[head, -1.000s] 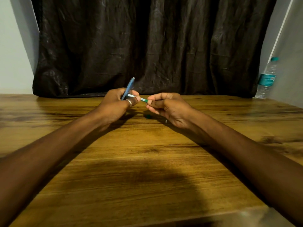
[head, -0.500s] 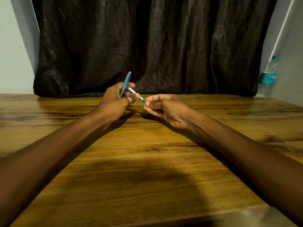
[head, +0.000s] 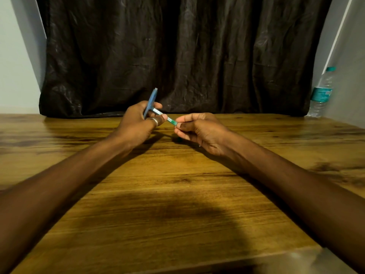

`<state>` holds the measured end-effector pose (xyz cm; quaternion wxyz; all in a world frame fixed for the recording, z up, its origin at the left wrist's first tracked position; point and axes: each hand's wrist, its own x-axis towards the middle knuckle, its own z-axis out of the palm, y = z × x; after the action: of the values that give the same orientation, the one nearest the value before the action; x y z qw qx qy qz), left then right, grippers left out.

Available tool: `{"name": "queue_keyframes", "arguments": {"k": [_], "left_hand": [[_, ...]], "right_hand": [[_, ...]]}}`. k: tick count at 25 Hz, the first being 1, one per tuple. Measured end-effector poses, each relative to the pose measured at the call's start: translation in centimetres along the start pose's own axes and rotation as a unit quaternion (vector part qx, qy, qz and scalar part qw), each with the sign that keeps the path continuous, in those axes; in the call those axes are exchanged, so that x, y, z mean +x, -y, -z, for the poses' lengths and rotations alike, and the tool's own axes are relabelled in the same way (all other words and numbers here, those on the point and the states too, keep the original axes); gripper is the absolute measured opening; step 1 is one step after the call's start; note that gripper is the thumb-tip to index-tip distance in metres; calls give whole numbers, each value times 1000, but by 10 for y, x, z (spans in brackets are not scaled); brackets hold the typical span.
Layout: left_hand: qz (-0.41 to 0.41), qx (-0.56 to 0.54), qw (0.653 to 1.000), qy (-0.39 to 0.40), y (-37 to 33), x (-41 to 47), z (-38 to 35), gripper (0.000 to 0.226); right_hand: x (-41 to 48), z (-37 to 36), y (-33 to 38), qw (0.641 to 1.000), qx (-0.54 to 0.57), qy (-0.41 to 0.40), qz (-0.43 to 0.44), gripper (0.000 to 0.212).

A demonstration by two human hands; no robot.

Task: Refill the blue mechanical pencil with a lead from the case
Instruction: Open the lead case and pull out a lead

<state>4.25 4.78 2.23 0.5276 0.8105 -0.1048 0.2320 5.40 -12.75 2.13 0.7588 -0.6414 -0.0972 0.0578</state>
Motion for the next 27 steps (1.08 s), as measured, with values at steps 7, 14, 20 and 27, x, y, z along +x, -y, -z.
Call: {"name": "queue_keyframes", "arguments": {"k": [7,14,20,27], "left_hand": [[36,11,998,55,-4,-4,2,15],[38,51,991,119,0,-4,0,7],[57,79,988,119,5,-1,3,24],[47,173,969,171,9,1,2,23]], "right_hand": [[3,3,3,998,-25,-50,23,15],[-2,6,9,994,-69,-77,43,26],[3,15,14,974,-146,-151,82,25],[5,30,20,960,-154,-207,106,19]]}}
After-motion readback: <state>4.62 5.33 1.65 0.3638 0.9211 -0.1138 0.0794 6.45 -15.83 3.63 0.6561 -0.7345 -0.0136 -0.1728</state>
